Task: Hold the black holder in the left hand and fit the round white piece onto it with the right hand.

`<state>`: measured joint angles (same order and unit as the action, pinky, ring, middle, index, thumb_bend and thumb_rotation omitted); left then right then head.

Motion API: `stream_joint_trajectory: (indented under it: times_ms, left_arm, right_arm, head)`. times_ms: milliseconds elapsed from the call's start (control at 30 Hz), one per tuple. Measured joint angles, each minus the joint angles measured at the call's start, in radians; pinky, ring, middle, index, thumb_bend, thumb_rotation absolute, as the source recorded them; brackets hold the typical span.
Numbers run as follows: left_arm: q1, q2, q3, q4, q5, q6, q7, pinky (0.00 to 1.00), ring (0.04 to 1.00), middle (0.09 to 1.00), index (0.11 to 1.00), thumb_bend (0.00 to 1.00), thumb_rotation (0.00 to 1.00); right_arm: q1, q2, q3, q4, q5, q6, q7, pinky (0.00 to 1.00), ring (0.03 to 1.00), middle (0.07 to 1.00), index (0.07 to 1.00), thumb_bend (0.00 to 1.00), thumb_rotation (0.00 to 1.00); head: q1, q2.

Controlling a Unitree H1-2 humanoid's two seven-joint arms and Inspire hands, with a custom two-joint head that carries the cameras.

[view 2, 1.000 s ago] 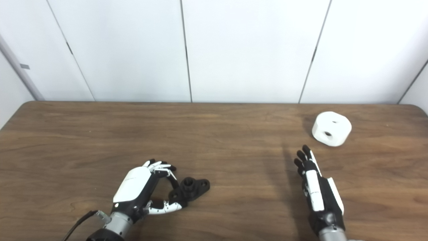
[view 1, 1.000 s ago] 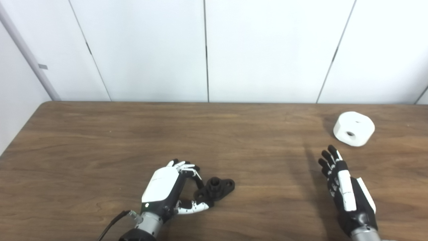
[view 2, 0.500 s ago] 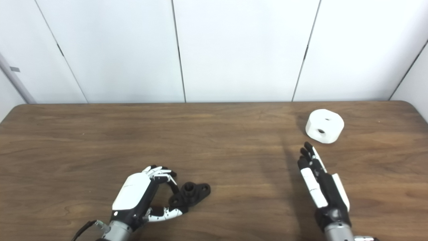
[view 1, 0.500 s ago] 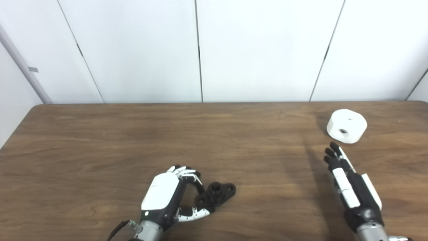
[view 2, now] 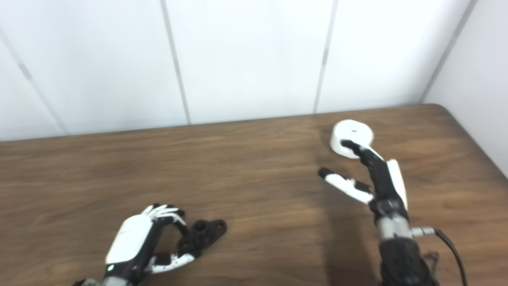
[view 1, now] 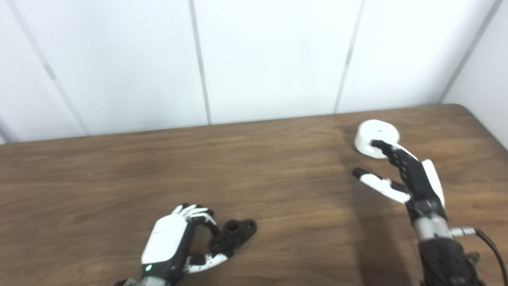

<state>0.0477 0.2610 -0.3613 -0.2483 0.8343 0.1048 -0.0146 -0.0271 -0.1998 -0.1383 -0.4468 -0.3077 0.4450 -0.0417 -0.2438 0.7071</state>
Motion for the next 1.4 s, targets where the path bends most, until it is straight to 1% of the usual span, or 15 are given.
stream_joint_trajectory:
  times_ms: [67, 133, 200, 300, 400, 500, 600, 700, 800, 933, 1100, 1233, 1333, 1400]
  left_arm:
    - [0.001, 0.005, 0.004, 0.0, 0.0, -0.007, -0.004, 0.92, 0.845, 0.755, 0.486, 0.52, 0.04]
    - [0.002, 0.005, 0.008, -0.001, -0.001, -0.009, -0.011, 0.92, 0.844, 0.754, 0.486, 0.52, 0.04]
    - [0.003, 0.005, 0.016, -0.001, -0.002, -0.014, -0.018, 0.92, 0.843, 0.751, 0.486, 0.52, 0.04]
    - [0.004, 0.005, 0.022, -0.002, -0.002, -0.019, -0.025, 0.91, 0.84, 0.75, 0.486, 0.52, 0.04]
    - [0.004, 0.005, 0.026, -0.002, -0.002, -0.028, -0.029, 0.9, 0.836, 0.747, 0.486, 0.52, 0.04]
    - [0.005, 0.005, 0.032, -0.002, -0.002, -0.037, -0.034, 0.9, 0.834, 0.745, 0.486, 0.52, 0.04]
    - [0.006, 0.005, 0.038, -0.002, -0.002, -0.04, -0.038, 0.9, 0.834, 0.744, 0.486, 0.52, 0.04]
    - [0.008, 0.005, 0.043, -0.002, -0.002, -0.042, -0.04, 0.89, 0.831, 0.741, 0.486, 0.52, 0.04]
    - [0.008, 0.005, 0.047, -0.002, -0.003, -0.044, -0.042, 0.89, 0.829, 0.742, 0.486, 0.52, 0.04]
    - [0.008, 0.005, 0.049, -0.004, -0.003, -0.043, -0.049, 0.89, 0.83, 0.744, 0.486, 0.52, 0.04]
    - [0.012, 0.002, 0.057, -0.008, -0.007, -0.044, -0.058, 0.89, 0.829, 0.74, 0.486, 0.52, 0.04]
    - [0.014, 0.002, 0.061, -0.009, -0.01, -0.044, -0.06, 0.9, 0.83, 0.742, 0.486, 0.52, 0.04]
    - [0.014, 0.002, 0.062, -0.01, -0.009, -0.043, -0.062, 0.89, 0.829, 0.742, 0.486, 0.52, 0.04]
    - [0.014, 0.002, 0.062, -0.012, -0.008, -0.043, -0.063, 0.89, 0.828, 0.741, 0.486, 0.52, 0.04]
  right_arm:
    - [-0.022, -0.026, 0.003, 0.0, -0.041, 0.016, 0.002, 0.81, 0.845, 0.827, 0.741, 0.81, 0.33]
    - [-0.043, -0.047, 0.004, 0.0, -0.092, 0.021, 0.011, 0.75, 0.824, 0.821, 0.74, 0.83, 0.34]
    - [-0.068, -0.058, 0.0, 0.0, -0.14, 0.024, 0.034, 0.79, 0.845, 0.833, 0.739, 0.84, 0.32]
    - [-0.105, -0.067, -0.004, 0.011, -0.179, 0.025, 0.054, 0.85, 0.872, 0.852, 0.751, 0.84, 0.29]
    - [-0.146, -0.088, -0.004, 0.05, -0.206, 0.025, 0.077, 0.86, 0.884, 0.868, 0.761, 0.85, 0.27]
    - [-0.178, -0.122, 0.002, 0.092, -0.231, 0.025, 0.088, 0.87, 0.894, 0.877, 0.759, 0.87, 0.26]
    - [-0.208, -0.17, 0.03, 0.143, -0.256, 0.023, 0.093, 0.9, 0.913, 0.886, 0.754, 0.88, 0.25]
    - [-0.235, -0.195, 0.047, 0.2, -0.273, 0.024, 0.105, 0.95, 0.931, 0.905, 0.759, 0.89, 0.25]
    - [-0.258, -0.217, 0.072, 0.246, -0.292, 0.025, 0.136, 1.0, 0.963, 0.94, 0.774, 0.89, 0.25]
    - [-0.304, -0.248, 0.088, 0.323, -0.316, 0.025, 0.183, 1.0, 0.995, 0.976, 0.793, 0.89, 0.27]
    - [-0.345, -0.293, 0.106, 0.412, -0.348, 0.025, 0.232, 1.0, 1.0, 0.999, 0.792, 0.94, 0.27]
    - [-0.367, -0.304, 0.112, 0.473, -0.36, 0.025, 0.244, 1.0, 1.0, 1.0, 0.799, 0.96, 0.27]
    - [-0.374, -0.308, 0.122, 0.498, -0.371, 0.025, 0.25, 1.0, 1.0, 1.0, 0.804, 0.98, 0.25]
    - [-0.382, -0.308, 0.129, 0.519, -0.378, 0.025, 0.255, 1.0, 1.0, 1.0, 0.809, 0.98, 0.27]
  head:
    - [-0.011, -0.002]
    - [-0.015, 0.0]
    - [-0.023, 0.0]
    - [-0.042, -0.003]
    - [-0.052, -0.003]
    - [-0.055, -0.003]
    - [-0.066, -0.003]
    - [-0.069, -0.005]
    - [-0.069, -0.005]
    - [-0.072, -0.005]
    - [-0.075, -0.003]
    - [-0.077, -0.002]
    - [-0.077, -0.005]
    - [-0.078, -0.006]
